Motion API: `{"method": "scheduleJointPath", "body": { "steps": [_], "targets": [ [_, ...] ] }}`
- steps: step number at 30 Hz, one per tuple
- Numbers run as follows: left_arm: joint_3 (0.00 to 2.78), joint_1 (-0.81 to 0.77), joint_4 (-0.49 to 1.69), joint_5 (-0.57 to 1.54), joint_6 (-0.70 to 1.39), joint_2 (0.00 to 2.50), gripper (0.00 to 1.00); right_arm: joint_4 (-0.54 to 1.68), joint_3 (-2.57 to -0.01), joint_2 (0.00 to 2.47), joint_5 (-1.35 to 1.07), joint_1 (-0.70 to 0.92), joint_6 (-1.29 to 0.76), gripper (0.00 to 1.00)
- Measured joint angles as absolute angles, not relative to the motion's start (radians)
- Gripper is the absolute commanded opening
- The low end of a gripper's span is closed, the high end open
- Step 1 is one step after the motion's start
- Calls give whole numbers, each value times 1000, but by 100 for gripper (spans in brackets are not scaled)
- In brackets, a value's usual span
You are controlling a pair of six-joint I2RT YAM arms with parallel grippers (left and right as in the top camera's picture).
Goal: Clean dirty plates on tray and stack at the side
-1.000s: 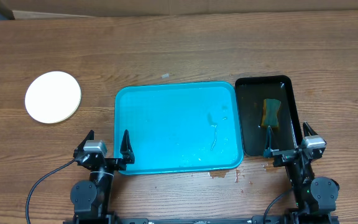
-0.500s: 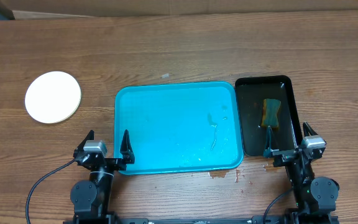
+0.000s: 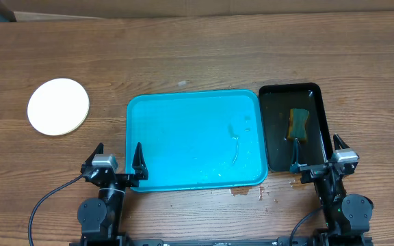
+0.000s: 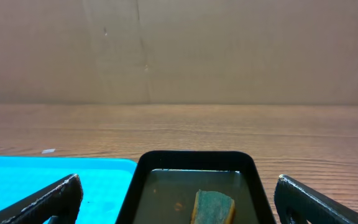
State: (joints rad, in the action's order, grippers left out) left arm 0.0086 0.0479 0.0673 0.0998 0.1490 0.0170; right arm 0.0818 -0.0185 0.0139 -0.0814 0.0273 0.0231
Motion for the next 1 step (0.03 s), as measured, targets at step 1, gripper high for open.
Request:
{"method": "scheduleJointPath", "body": {
  "steps": [1],
  "targets": [
    [9,48,67,100,149,17,100,82,-19,14,-82,27,23,100]
  ]
}}
